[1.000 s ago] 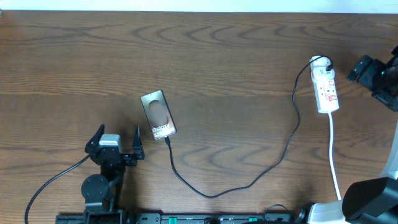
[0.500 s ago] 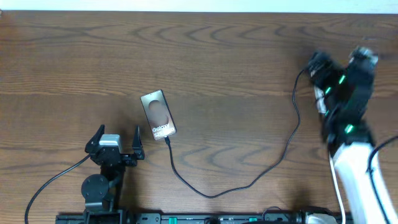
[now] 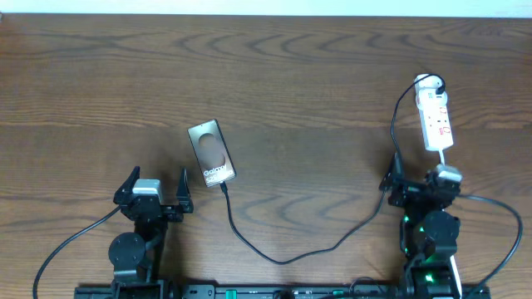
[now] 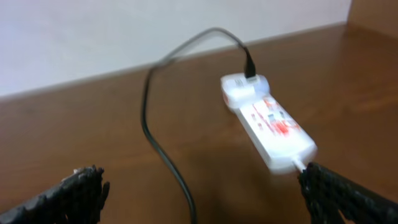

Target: Plug charger to phone and switch on socket

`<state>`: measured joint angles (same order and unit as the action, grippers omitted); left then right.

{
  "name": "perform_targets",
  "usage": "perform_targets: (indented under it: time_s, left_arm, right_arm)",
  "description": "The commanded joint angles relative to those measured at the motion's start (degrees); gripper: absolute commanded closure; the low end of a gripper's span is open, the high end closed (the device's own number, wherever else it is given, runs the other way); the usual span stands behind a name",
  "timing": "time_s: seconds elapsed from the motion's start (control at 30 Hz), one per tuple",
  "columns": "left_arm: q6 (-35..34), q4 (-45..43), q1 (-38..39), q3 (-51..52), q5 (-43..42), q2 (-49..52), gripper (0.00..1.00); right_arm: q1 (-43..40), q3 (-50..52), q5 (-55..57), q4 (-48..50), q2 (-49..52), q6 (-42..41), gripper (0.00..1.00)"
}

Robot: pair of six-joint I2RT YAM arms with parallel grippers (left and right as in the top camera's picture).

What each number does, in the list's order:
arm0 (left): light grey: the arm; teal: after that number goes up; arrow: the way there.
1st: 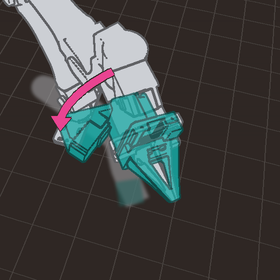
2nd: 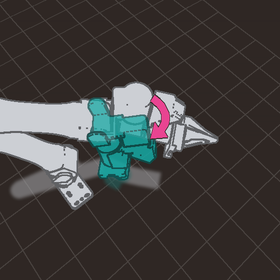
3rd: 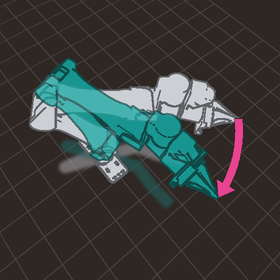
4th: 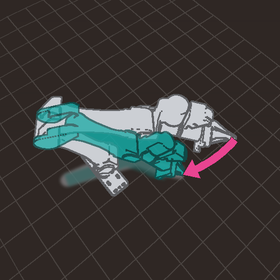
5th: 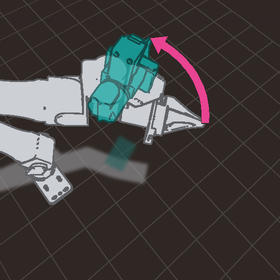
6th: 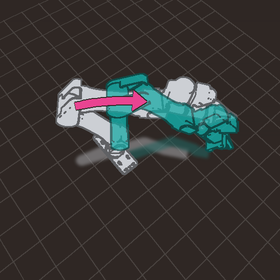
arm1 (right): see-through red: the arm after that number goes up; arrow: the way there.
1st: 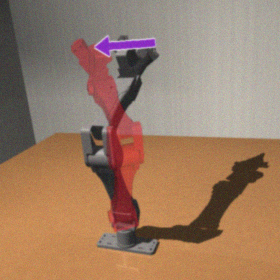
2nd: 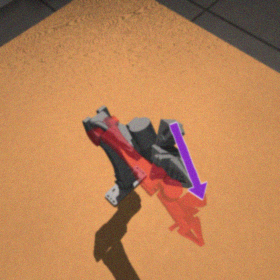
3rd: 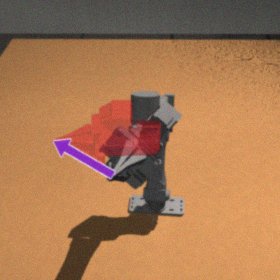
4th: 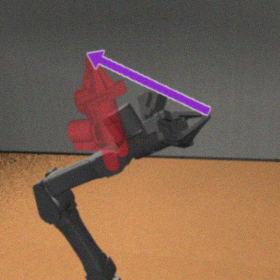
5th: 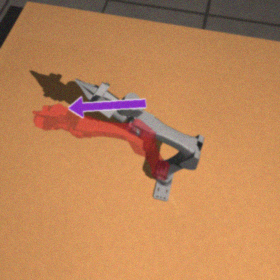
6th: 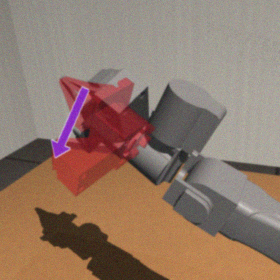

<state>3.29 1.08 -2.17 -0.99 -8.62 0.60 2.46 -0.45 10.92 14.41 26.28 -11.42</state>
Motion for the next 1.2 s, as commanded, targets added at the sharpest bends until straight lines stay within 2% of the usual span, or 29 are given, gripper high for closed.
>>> perform_targets:
  time_s: [0.0,0.17,0.3,1.17]
  left_arm:
    - [0.76,2.27,0.17,0.76,-1.11,-0.37,0.07]
    - [0.76,2.27,0.15,0.76,-1.11,-0.37,0.07]
    - [0.76,2.27,0.15,0.76,-1.11,-0.37,0.07]
    - [0.76,2.27,0.15,0.76,-1.11,-0.37,0.07]
  right_arm:
    - [0.48,0.13,1.22,-6.93,-7.13,3.87,0.01]
    - [0.48,0.13,0.61,-17.81,-19.02,12.13,0.01]
    - [0.44,0.13,0.52,-17.42,-26.18,17.59,0.01]
    - [0.22,0.13,0.55,-17.66,-25.99,18.34,0.01]
